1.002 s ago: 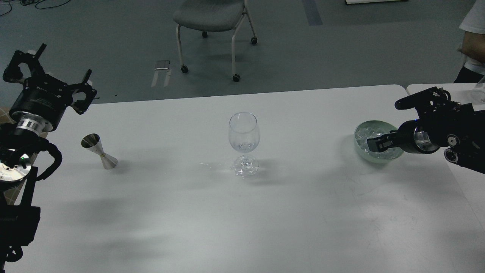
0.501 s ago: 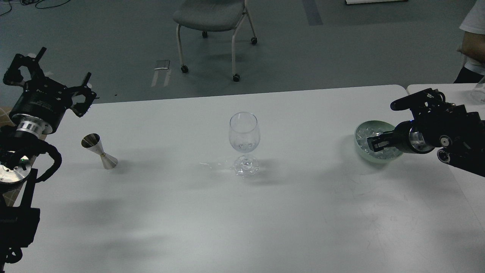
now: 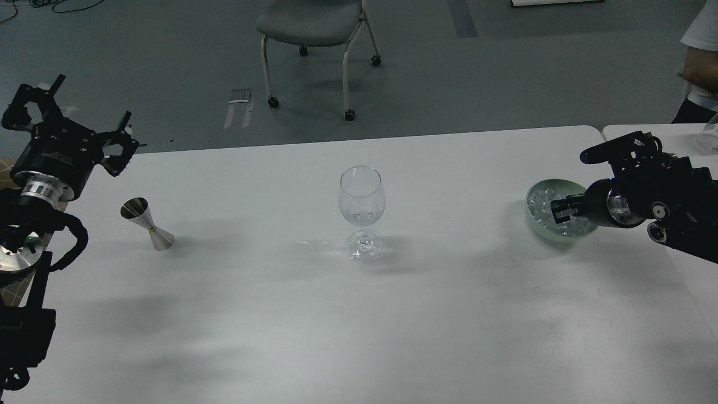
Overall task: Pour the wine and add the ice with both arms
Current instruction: 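Pinch an ice cube with the right gripper and lift it, then carry the ice cube with the right gripper over the wine glass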
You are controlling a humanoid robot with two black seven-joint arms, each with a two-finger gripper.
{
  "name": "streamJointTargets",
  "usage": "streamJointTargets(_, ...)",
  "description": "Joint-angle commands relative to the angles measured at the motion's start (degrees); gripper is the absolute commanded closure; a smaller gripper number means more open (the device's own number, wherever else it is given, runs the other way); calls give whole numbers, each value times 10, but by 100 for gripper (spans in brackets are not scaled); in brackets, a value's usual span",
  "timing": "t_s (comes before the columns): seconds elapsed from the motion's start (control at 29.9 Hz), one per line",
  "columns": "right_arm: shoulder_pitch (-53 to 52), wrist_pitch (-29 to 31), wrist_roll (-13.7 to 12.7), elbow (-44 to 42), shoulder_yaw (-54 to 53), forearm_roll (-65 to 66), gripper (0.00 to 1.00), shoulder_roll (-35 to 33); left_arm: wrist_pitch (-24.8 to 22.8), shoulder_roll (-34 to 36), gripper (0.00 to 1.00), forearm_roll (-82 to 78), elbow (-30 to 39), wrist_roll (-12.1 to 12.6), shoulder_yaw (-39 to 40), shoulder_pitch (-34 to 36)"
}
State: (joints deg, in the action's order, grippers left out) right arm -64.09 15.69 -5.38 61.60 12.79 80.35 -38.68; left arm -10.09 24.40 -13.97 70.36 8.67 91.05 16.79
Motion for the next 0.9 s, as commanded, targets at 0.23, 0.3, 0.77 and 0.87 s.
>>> streamJointTargets(0.23, -3, 1, 0, 38, -56, -5, 91, -41, 1, 1, 2, 0, 1, 0, 1, 0)
streamJointTargets(0.3, -3, 2, 0, 53, -78, -5, 90, -54, 1, 1, 2, 0, 1, 1, 1, 0)
streamJointTargets(0.77, -22, 2, -14, 188, -217, 0, 90, -140, 5, -5, 2, -1, 3, 1, -7, 2)
streamJointTargets(0.87, -51, 1, -21, 217, -223, 0, 90, -141, 5, -5, 2, -1, 3, 1, -6, 2)
